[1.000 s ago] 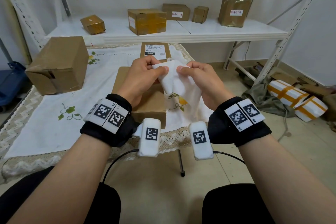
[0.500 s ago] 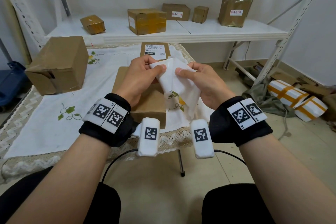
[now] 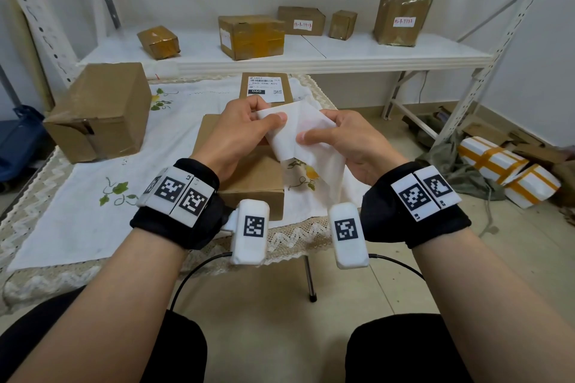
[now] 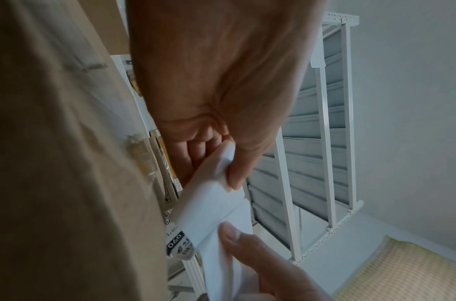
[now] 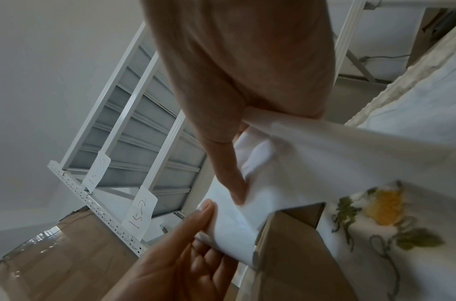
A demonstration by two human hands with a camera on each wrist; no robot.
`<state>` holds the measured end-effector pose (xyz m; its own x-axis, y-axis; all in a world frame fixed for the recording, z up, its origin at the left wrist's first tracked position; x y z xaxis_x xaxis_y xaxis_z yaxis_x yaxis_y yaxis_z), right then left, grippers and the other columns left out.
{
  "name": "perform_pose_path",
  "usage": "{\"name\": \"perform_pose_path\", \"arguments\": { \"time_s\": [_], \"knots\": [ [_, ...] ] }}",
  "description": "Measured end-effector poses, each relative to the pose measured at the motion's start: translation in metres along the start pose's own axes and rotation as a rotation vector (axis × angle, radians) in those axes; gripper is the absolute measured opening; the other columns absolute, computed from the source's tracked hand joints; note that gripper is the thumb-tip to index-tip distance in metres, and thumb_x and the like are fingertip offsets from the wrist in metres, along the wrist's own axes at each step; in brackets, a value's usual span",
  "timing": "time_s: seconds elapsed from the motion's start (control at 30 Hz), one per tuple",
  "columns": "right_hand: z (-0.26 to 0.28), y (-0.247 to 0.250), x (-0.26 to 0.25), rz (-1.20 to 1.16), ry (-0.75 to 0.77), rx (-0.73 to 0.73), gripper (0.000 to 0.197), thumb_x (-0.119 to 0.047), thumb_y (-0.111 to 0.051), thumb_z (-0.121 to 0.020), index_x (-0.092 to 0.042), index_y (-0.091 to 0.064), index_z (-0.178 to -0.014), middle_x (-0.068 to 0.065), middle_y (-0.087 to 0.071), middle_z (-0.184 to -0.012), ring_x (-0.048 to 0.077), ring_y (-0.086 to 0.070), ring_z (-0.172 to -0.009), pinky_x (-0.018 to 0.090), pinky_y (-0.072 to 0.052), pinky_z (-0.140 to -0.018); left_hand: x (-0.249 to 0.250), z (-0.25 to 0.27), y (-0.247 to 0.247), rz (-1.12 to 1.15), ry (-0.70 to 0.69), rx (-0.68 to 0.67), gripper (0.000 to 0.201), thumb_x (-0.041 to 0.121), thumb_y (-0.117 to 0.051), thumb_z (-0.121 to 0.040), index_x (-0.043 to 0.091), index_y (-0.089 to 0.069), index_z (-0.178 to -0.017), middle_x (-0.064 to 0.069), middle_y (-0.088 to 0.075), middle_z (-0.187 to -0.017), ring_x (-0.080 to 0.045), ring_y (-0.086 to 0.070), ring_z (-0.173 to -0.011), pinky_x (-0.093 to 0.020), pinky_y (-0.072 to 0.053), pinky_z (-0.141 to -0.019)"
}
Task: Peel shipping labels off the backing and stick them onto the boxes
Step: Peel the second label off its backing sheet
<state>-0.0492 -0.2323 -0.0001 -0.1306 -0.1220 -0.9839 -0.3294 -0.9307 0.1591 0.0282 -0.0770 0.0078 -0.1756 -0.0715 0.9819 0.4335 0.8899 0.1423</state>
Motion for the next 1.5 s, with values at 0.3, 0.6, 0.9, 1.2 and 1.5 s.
{"name": "perform_pose_path", "arguments": {
  "time_s": [0.3, 0.6, 0.9, 1.2, 1.5],
  "knots": [
    [-0.002, 0.004, 0.001, 0.048, 0.014, 0.028, 0.03, 0.001, -0.078, -0.081, 0.001, -0.074, -0.111, 0.02, -0.077, -0.107, 0.024, -0.072, -0.077, 0.034, -0.062, -0.072, -0.001, -0.001, 0.0, -0.047, -0.009, -0.014, 0.016, 0.018, -0.066, -0.099, 0.014, -0.054, -0.088, -0.014, -0.073, -0.105, -0.021, -0.069, -0.093, -0.03, -0.06, -0.078],
    [-0.004, 0.007, 0.0, 0.054, 0.033, 0.021, 0.025, 0.0, -0.075, -0.087, 0.002, -0.074, -0.112, 0.019, -0.077, -0.107, 0.024, -0.073, -0.081, 0.038, -0.062, -0.081, 0.001, 0.0, 0.001, -0.002, -0.034, -0.011, 0.02, 0.015, -0.065, -0.099, 0.016, -0.054, -0.083, -0.008, -0.073, -0.098, -0.019, -0.07, -0.09, -0.03, -0.059, -0.074],
    [-0.002, 0.007, -0.003, 0.118, 0.087, 0.071, 0.016, 0.0, -0.076, -0.087, 0.002, -0.076, -0.103, 0.012, -0.077, -0.088, 0.013, -0.071, -0.062, 0.027, -0.06, -0.063, 0.004, 0.001, 0.002, -0.108, -0.062, 0.047, 0.02, 0.019, -0.067, -0.098, 0.017, -0.054, -0.083, -0.005, -0.072, -0.09, -0.019, -0.069, -0.085, -0.029, -0.058, -0.069],
    [-0.001, 0.003, 0.0, 0.327, 0.068, 0.053, 0.031, -0.013, -0.093, -0.071, -0.002, -0.078, -0.095, 0.008, -0.076, -0.086, 0.019, -0.069, -0.071, 0.031, -0.055, -0.071, 0.014, 0.01, -0.004, -0.337, -0.125, 0.073, 0.02, 0.029, -0.07, -0.095, 0.012, -0.06, -0.093, -0.011, -0.072, -0.103, -0.023, -0.066, -0.09, -0.021, -0.051, -0.069],
    [-0.006, 0.0, -0.006, 0.433, 0.118, 0.099, 0.032, -0.01, -0.089, -0.074, -0.009, -0.077, -0.104, 0.009, -0.077, -0.105, 0.026, -0.073, -0.1, 0.041, -0.058, -0.093, 0.015, 0.009, -0.002, -0.325, -0.124, 0.07, 0.021, 0.028, -0.069, -0.095, 0.015, -0.056, -0.087, -0.018, -0.072, -0.101, -0.036, -0.066, -0.095, -0.049, -0.054, -0.082]
  ]
}}
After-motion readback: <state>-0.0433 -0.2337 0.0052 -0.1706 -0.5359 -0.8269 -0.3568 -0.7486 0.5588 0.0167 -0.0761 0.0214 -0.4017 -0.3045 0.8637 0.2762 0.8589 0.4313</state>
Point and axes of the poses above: each hand's wrist, its own z-axis away from the middle knuckle, its own y-axis out of the back of the hand, x = y × z, the point moved 6 cm from there along -z, towards the middle knuckle
